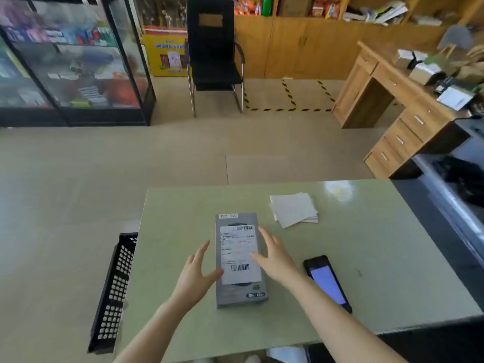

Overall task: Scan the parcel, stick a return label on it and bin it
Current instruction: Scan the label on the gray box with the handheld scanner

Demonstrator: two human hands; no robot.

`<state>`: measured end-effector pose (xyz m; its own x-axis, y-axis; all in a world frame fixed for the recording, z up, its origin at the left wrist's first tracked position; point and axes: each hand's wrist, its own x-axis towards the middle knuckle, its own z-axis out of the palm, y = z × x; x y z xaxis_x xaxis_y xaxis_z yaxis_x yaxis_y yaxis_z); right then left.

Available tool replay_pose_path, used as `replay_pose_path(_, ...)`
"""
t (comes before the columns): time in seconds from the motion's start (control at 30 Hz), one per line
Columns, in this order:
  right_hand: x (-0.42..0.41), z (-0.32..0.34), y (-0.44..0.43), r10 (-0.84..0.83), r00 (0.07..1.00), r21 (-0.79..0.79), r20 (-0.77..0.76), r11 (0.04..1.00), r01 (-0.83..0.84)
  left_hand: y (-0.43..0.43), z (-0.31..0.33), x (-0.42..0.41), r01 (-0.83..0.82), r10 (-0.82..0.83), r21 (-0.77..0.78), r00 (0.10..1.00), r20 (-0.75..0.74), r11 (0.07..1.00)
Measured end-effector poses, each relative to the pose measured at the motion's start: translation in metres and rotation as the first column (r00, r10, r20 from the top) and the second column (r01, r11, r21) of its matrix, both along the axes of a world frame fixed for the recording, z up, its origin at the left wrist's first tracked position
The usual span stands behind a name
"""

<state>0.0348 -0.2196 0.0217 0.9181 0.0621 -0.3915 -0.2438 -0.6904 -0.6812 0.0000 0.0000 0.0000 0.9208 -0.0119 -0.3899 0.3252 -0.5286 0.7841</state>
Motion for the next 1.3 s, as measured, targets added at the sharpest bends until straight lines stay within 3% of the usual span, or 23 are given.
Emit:
replay_pose_path(0.17,-0.020,-0.028,0.011,-0.015,0.998,0.058,-0.056,0.998,0.018,-0.011,-0.018,-0.013,0.053,-0.056,-0.057,0.997,-0.048,0.997)
replay_pose_path(0.63,0.000,-0.042,-0.011,-0.009,1.000,0.071,0.012,0.997,0.008,-0.023,-0.032,0.007,0.075,-0.076,-0.047,0.997,-0.018,0.996)
replay_pose_path(0.7,-0.005,-0.046,-0.031,-0.136,0.990,0.008,0.034,0.991,0.136,-0.022,-0.032,0.005,0.066,-0.068,-0.068,0.997,-0.030,0.996)
replay_pose_path(0.77,-0.015,-0.053,-0.061,-0.264,0.963,-0.157,0.060,0.950,0.270,-0.022,-0.034,0.005,0.065,-0.068,-0.083,0.997,-0.030,0.994)
replay_pose_path(0.9,-0.038,-0.065,-0.120,-0.347,0.937,-0.481,-0.046,0.829,0.284,-0.021,-0.038,0.007,0.061,-0.064,-0.077,0.997,-0.047,0.995)
replay_pose_path(1.07,-0.050,-0.076,-0.140,-0.368,0.917,-0.561,-0.156,0.797,0.224,-0.019,-0.043,0.007,0.057,-0.059,-0.071,0.998,-0.031,0.996)
replay_pose_path(1.3,-0.054,-0.079,-0.137,-0.498,0.864,-0.497,-0.073,0.770,0.401,-0.018,-0.045,0.005,0.053,-0.055,-0.064,0.998,-0.028,0.997)
